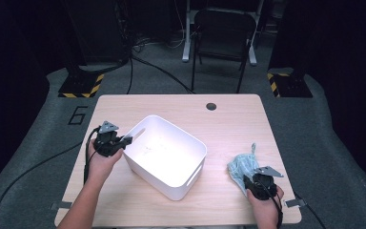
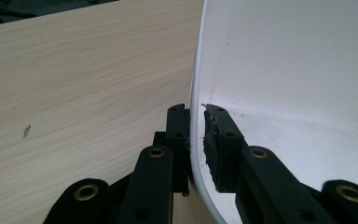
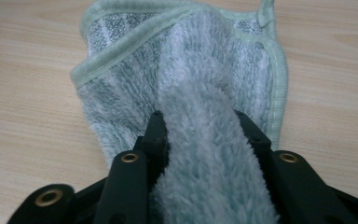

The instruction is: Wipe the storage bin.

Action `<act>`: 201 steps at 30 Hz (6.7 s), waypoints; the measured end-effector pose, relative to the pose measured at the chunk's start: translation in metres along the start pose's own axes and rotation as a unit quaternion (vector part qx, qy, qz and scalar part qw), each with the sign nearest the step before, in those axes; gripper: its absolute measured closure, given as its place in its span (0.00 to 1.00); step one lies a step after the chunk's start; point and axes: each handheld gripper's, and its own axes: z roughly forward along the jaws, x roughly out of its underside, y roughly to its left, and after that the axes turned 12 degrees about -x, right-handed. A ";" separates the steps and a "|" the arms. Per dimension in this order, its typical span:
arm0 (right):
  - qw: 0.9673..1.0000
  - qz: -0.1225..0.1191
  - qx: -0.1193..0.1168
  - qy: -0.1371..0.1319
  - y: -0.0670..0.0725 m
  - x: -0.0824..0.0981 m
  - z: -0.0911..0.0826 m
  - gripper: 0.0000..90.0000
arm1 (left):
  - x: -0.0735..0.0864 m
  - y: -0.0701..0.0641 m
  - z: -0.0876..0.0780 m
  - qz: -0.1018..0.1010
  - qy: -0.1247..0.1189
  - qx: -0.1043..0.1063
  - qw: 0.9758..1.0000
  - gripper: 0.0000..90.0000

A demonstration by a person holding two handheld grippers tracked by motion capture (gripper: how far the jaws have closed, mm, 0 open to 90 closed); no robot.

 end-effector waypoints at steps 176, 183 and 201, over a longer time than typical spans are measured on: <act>0.963 0.031 -0.252 -0.091 0.105 -0.051 -0.002 0.80 | 0.019 -0.020 -0.028 0.005 0.007 -0.046 0.999 0.88; 0.968 0.019 -0.241 -0.072 0.109 -0.046 0.008 0.79 | 0.019 -0.020 -0.028 0.004 0.006 -0.046 0.999 0.88; 0.971 0.058 -0.232 0.007 0.100 -0.026 0.045 0.80 | 0.019 -0.019 -0.028 0.002 0.005 -0.051 0.999 0.87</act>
